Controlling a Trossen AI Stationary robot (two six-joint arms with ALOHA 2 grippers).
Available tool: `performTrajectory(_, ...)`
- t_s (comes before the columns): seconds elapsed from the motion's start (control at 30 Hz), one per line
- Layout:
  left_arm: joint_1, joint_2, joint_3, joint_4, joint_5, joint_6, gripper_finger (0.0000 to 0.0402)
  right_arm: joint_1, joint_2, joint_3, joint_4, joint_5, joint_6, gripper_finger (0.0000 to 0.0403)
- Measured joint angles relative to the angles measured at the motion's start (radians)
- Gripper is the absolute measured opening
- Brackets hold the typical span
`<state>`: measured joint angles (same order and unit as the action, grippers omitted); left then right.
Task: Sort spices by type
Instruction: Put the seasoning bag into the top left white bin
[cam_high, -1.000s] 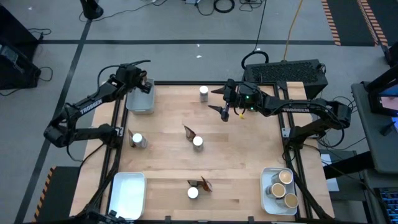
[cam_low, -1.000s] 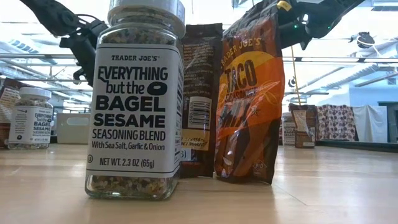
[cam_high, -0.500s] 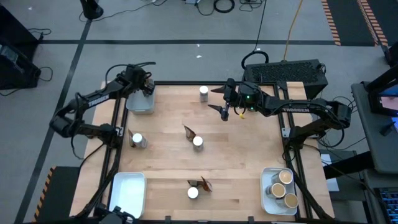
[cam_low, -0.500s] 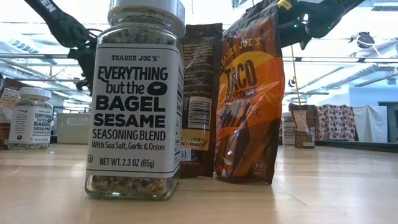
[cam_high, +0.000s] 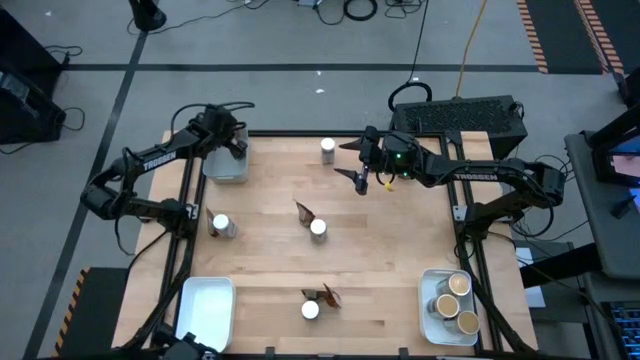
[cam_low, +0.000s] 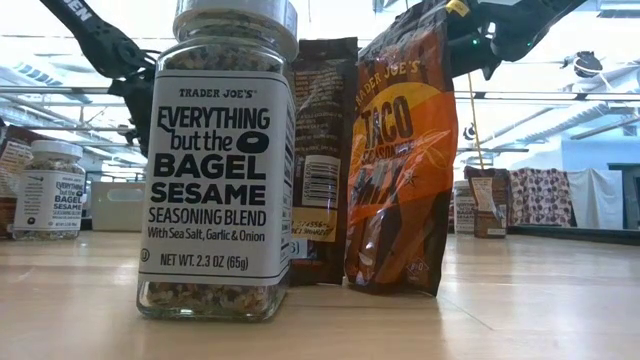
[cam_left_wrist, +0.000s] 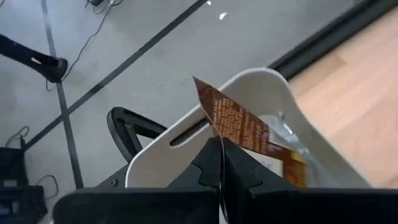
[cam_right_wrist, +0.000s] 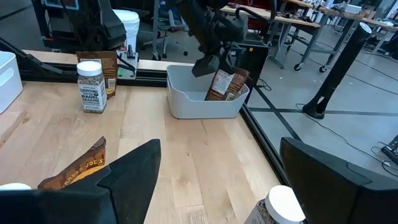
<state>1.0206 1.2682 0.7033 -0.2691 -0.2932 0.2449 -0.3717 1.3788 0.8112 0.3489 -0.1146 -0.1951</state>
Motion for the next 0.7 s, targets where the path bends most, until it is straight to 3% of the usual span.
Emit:
performTrajectory(0.2,0.000,0.000,0.000,-0.048,0.011,0.088,0.0004,0.000,0.000,0.000,0.000,0.000,0.000,0.0313)
performTrajectory(0.47,0.000,-0.004,0.000,-0.005,0.149,0.210,0.0004,0.000,0.000,0.000,0.006,0.000,0.000,0.0313)
performTrajectory(0.7,0.000,-0.021,0.000,0.016,0.157,0.294,0.0004,0.000,0.000,0.000,0.006,0.000,-0.005,0.0313)
